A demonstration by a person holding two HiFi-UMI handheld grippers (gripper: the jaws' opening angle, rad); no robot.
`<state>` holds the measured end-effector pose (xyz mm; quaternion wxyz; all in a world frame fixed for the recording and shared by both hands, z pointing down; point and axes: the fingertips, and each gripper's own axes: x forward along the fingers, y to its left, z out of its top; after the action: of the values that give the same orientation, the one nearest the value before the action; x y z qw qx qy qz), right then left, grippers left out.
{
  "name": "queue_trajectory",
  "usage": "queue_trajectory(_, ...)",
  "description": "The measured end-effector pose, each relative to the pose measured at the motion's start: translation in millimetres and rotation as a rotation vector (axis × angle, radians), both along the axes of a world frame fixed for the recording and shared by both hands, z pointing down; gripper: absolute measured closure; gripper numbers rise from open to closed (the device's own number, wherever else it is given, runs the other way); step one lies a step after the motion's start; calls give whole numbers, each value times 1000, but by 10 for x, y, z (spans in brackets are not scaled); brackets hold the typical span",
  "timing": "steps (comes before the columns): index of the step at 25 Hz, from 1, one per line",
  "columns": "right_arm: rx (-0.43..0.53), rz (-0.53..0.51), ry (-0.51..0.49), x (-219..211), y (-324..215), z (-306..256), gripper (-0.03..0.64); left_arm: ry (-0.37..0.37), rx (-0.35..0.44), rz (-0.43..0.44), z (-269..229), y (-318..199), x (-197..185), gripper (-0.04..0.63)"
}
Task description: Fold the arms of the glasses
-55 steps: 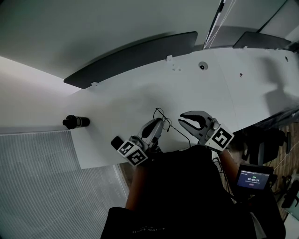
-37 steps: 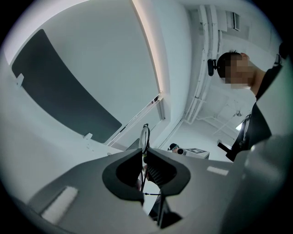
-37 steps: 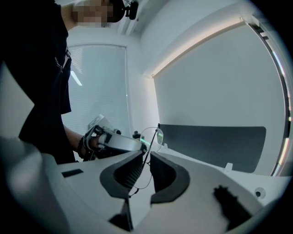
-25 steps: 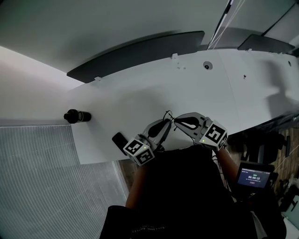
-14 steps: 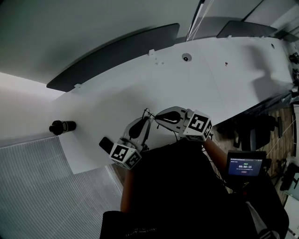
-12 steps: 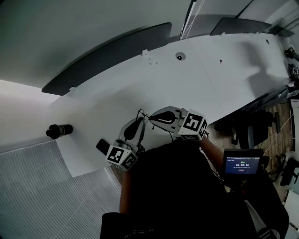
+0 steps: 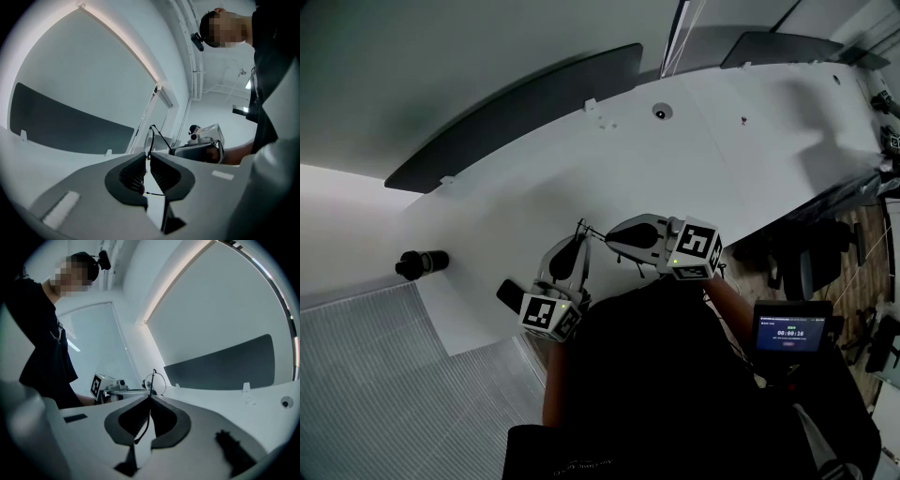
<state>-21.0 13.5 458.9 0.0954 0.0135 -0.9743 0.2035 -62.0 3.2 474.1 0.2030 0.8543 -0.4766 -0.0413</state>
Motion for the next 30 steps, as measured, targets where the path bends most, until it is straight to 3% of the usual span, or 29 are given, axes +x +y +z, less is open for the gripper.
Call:
queue_trajectory(7,-38,-20,-15,-22,40,-15,600,-66,-1,-3,56,-4,-55,562)
queue_trajectory(16,-70,-13,-33,-10,40,-11,600,-208,39,18,90,-29,-105,561)
queue_trajectory(21,-86,-2,-42,-1,18,-23,599,-223,31,8,62,-40,-110,561)
queue_trajectory(25,-103,0,-52,-23,23,-10,599,-292,44,-3,63,-36,-160,563)
queue_trajectory(30,-112,-2,-54,1,34,9,600,-437,75,4,124,-38,-166,561)
